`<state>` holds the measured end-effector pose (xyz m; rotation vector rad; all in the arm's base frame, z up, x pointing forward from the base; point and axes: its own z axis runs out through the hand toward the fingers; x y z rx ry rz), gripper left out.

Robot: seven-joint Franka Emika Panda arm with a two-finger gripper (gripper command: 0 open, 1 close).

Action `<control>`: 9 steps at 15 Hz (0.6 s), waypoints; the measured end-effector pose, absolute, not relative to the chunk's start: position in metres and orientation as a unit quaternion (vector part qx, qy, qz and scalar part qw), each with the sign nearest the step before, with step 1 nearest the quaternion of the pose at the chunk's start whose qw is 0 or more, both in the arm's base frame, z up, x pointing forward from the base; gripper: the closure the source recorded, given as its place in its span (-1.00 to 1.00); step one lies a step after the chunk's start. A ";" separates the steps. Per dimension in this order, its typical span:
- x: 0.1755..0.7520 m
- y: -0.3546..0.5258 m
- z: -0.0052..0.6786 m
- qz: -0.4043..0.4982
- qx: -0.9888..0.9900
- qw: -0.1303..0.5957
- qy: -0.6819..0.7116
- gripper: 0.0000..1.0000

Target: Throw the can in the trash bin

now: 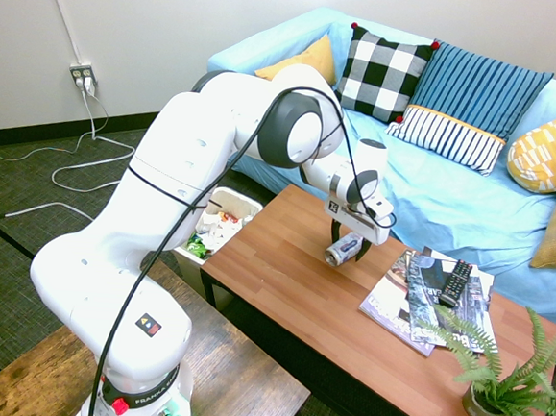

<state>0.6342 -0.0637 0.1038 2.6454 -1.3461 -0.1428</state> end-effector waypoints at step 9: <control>0.633 -0.074 0.115 -0.055 0.887 0.069 -0.454 1.00</control>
